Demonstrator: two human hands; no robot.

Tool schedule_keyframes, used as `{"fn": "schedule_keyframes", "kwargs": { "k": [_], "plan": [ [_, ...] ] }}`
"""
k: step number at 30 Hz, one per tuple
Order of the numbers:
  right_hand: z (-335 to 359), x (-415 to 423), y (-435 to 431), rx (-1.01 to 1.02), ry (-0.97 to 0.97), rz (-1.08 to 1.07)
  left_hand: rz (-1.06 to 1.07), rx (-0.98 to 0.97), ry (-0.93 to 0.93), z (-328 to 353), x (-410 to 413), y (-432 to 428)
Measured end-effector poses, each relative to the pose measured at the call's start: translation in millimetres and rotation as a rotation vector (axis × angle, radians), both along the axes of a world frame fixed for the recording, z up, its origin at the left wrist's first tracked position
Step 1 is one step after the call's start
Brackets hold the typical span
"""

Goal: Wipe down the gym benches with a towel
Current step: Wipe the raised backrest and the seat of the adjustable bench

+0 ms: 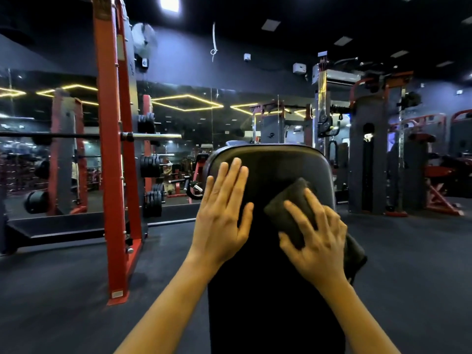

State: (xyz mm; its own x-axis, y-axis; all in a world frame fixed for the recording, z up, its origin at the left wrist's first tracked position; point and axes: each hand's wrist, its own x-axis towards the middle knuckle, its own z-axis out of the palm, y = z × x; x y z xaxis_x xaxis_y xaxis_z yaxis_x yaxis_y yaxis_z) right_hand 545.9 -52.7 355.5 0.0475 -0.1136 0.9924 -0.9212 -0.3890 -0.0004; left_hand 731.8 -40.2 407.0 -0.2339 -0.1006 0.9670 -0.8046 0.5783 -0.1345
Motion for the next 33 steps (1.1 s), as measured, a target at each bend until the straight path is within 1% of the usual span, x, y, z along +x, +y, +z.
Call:
{"fn": "schedule_keyframes", "kwargs": {
  "k": [2,4,5,6,7,9,11,12,13,14,17,18,19,20,21,23,25,27,28,30,33],
  "plan": [
    [14.0,-15.0,-5.3,0.103,-0.227,-0.01,0.155,-0.001,-0.132,1.6,-7.8,0.3],
    [47.5,-19.9,-10.8,0.204,-0.498,0.013,0.289,0.004,-0.171,1.4,-13.3,0.1],
    [63.7,-18.6,-13.2,0.251,-0.583,0.021,0.323,0.0,-0.176,0.8,-13.0,-0.5],
    [74.8,-17.8,-14.0,0.271,-0.596,0.009,0.34,-0.008,-0.177,0.0,-14.9,-1.1],
    [78.6,-14.1,-13.1,0.255,-0.536,-0.012,0.351,-0.017,-0.172,-0.3,-14.7,-1.2],
    [65.6,-9.5,-10.7,0.15,-0.278,-0.018,0.363,-0.031,-0.161,-0.1,-16.2,-0.3],
    [31.3,-12.8,-9.5,0.046,-0.03,-0.008,0.377,-0.039,-0.159,0.6,-17.8,0.9],
    [14.7,-19.0,-9.1,0.017,0.033,-0.006,0.383,-0.039,-0.159,0.5,-18.4,1.1],
    [5.5,-27.7,-9.9,0.013,0.028,0.005,0.385,-0.036,-0.155,0.5,-18.8,1.3],
    [5.0,-36.0,-11.0,0.036,-0.042,0.023,0.39,-0.033,-0.15,0.4,-18.6,1.6],
    [40.9,-46.6,-17.9,0.205,-0.43,0.114,0.402,-0.027,-0.146,0.4,-20.5,2.0],
    [59.3,-46.7,-21.8,0.268,-0.529,0.147,0.405,-0.025,-0.147,0.1,-20.4,2.1],
    [77.3,-46.3,-24.7,0.31,-0.577,0.155,0.406,-0.024,-0.149,-0.4,-20.9,1.6],
    [92.1,-42.9,-25.4,0.334,-0.558,0.132,0.403,-0.025,-0.148,-0.8,-20.4,1.5],
    [101.4,-37.6,-24.4,0.328,-0.488,0.094,0.399,-0.026,-0.146,-0.9,-20.4,1.3],
    [100.8,-25.4,-19.2,0.248,-0.288,0.038,0.389,-0.025,-0.139,-1.1,-20.1,1.7],
    [73.9,-16.9,-15.5,0.133,-0.107,0.01,0.386,-0.035,-0.134,-0.4,-20.7,1.4],
    [31.2,-18.9,-12.4,0.053,0.001,-0.004,0.38,-0.035,-0.133,-0.6,-20.6,1.7],
    [14.2,-24.1,-11.3,0.04,0.007,-0.009,0.376,-0.03,-0.131,-0.1,-20.4,2.2],
    [1.5,-36.8,-12.2,0.08,-0.106,0.023,0.378,-0.024,-0.128,0.6,-20.3,2.6],
    [29.1,-40.5,-17.0,0.199,-0.339,0.094,0.392,-0.02,-0.131,0.1,-19.9,2.1]
  ]
}}
